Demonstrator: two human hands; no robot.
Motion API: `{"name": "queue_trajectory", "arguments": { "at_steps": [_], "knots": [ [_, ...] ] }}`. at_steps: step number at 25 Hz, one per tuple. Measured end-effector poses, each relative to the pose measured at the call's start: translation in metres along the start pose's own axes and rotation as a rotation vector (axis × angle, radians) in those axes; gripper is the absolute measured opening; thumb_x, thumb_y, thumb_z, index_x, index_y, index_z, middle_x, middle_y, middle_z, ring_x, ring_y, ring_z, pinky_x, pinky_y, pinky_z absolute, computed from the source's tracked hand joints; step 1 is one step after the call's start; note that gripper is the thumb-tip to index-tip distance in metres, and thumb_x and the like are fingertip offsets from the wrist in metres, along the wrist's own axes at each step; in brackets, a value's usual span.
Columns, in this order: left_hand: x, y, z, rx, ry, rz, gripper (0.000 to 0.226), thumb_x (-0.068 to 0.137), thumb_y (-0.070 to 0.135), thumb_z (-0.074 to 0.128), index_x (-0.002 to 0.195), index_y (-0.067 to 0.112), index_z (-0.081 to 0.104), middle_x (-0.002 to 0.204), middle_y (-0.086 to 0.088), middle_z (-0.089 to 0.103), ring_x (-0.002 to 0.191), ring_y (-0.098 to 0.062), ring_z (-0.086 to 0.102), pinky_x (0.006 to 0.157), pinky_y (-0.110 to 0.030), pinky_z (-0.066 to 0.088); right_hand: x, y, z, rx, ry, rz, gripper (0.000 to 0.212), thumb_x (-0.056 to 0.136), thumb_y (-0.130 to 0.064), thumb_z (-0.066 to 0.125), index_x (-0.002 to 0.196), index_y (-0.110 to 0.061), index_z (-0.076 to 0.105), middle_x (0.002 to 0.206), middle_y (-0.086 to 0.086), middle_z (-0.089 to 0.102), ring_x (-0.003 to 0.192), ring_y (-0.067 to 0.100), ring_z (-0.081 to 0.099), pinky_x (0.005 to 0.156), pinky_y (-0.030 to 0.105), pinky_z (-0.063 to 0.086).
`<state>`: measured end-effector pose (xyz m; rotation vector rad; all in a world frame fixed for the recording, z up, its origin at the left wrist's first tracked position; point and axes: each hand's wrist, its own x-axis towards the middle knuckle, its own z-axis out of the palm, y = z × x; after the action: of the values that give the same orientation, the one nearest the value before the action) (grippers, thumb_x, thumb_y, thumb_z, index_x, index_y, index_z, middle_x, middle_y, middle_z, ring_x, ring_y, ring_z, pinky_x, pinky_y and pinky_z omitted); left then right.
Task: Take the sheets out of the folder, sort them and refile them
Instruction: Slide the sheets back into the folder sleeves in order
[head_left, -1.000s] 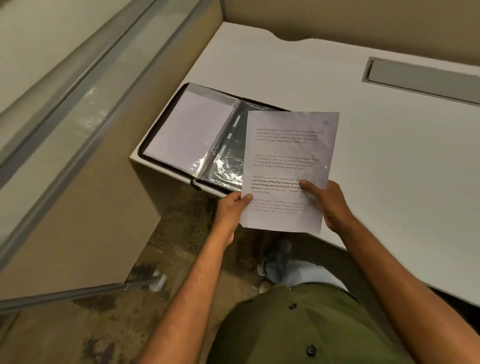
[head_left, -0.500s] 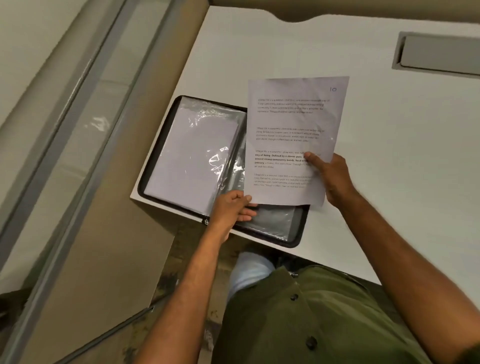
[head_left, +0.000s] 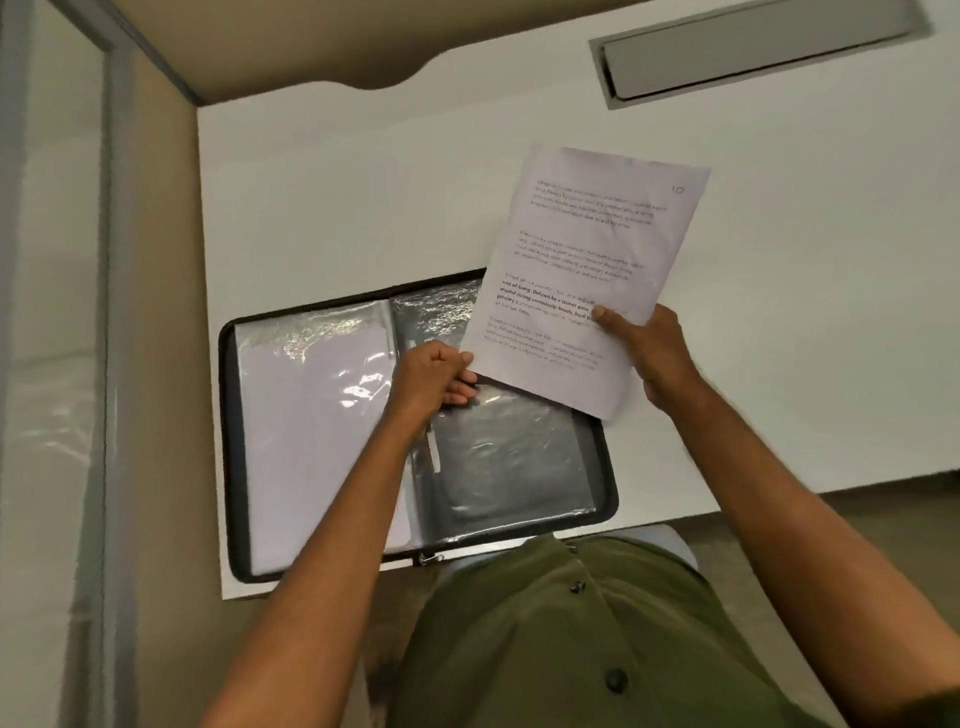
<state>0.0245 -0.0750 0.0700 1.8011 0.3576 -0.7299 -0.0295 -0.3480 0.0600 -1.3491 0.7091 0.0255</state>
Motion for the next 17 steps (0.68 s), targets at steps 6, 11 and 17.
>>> {"name": "queue_trajectory", "arguments": {
  "at_steps": [6, 11, 17],
  "knots": [
    [0.037, 0.004, -0.025, 0.161, -0.016, 0.141, 0.021, 0.100, 0.026, 0.067, 0.090, 0.008, 0.070, 0.074, -0.012, 0.075, 0.064, -0.028, 0.073, 0.058, -0.033, 0.057, -0.004, 0.025, 0.019, 0.010, 0.140, -0.003, 0.043, 0.093, -0.014, 0.078, 0.134, -0.009, 0.066, 0.119, -0.002, 0.076, 0.104, 0.013, 0.075, 0.083, 0.025, 0.060],
    [0.069, 0.013, -0.037, 0.670, 0.111, 0.566, 0.027, 0.102, 0.022, 0.059, 0.125, 0.014, 0.068, 0.118, -0.004, 0.068, 0.112, -0.021, 0.061, 0.095, -0.033, 0.048, 0.003, 0.021, 0.035, 0.225, 0.286, 0.014, 0.045, 0.094, -0.013, 0.076, 0.138, -0.012, 0.062, 0.125, 0.001, 0.075, 0.112, 0.019, 0.073, 0.095, 0.039, 0.060],
    [0.085, -0.016, -0.029, 1.181, 0.130, 0.674, 0.046, 0.098, 0.031, 0.064, 0.142, 0.019, 0.056, 0.147, -0.009, 0.049, 0.131, -0.033, 0.045, 0.104, -0.051, 0.041, 0.012, 0.018, 0.049, 0.522, 0.386, 0.135, 0.045, 0.094, -0.004, 0.074, 0.137, -0.008, 0.062, 0.122, 0.007, 0.076, 0.108, 0.024, 0.075, 0.091, 0.043, 0.063]
  ]
}}
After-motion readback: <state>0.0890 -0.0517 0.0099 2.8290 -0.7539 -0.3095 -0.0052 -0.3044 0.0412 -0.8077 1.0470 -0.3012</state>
